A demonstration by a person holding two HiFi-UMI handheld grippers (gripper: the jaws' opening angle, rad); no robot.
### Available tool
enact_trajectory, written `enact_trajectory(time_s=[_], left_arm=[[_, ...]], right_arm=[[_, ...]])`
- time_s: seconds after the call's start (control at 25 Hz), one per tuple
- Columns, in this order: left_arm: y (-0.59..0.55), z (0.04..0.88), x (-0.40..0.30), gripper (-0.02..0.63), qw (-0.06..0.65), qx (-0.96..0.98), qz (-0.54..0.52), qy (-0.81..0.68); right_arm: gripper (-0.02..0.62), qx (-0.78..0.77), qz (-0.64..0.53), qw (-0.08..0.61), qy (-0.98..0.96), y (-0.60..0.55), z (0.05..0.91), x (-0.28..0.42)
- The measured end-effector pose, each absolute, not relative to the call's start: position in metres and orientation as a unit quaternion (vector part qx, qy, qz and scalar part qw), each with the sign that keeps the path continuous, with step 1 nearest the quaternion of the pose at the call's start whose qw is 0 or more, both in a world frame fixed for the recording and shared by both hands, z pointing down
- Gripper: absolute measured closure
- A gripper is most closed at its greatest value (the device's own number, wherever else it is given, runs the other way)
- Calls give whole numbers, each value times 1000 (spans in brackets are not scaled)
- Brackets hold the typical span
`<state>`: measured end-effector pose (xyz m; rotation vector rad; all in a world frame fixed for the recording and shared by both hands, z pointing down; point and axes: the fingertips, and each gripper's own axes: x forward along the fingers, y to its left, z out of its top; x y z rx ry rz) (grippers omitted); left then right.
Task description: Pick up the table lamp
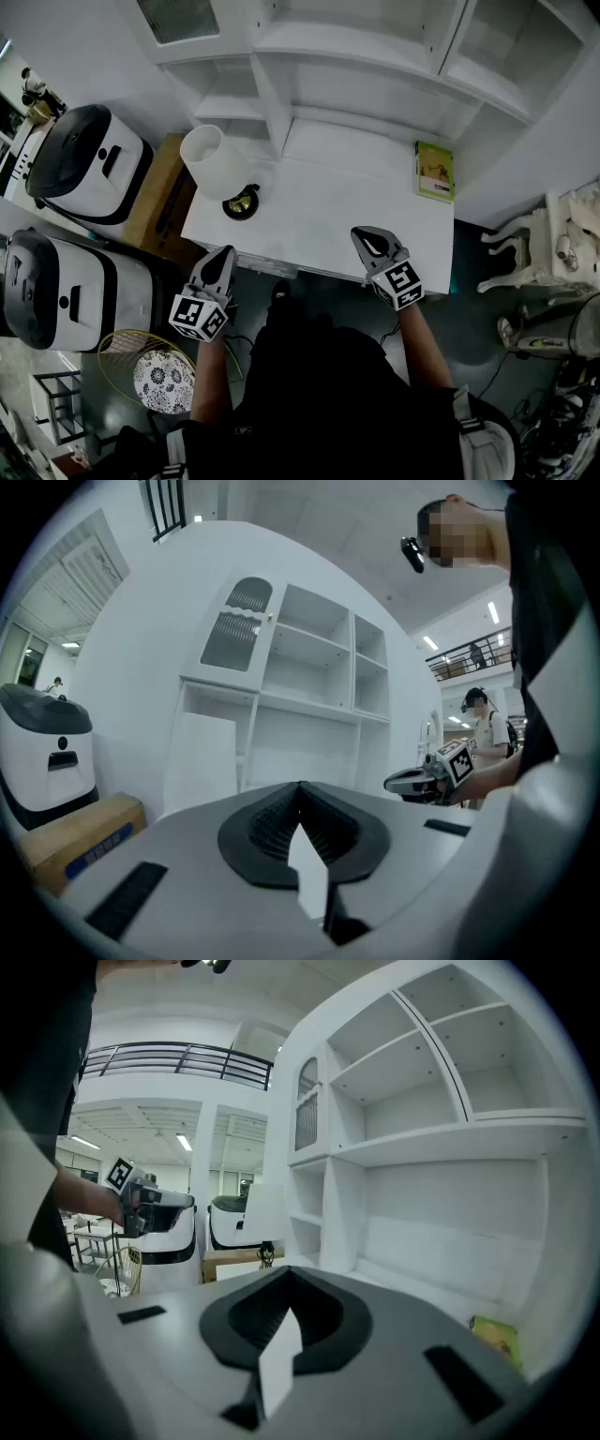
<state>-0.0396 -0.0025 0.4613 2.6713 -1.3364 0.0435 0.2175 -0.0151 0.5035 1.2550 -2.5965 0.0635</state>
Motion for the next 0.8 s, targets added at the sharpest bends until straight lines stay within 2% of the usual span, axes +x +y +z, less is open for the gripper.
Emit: enact_trajectory(time_s=[0.44,0.6,0.8], left_arm=[[-12,468,-52,595,90,885,11,-456],[-18,470,-70,595,94,878,9,-468],[-28,470,-94,595,99,870,5,-482]], right_arm=[[589,408,26,135,-903,-26,511,193],[588,386,25,145,-910,-36,517,171],[586,332,35,127,-934,-47,515,129]])
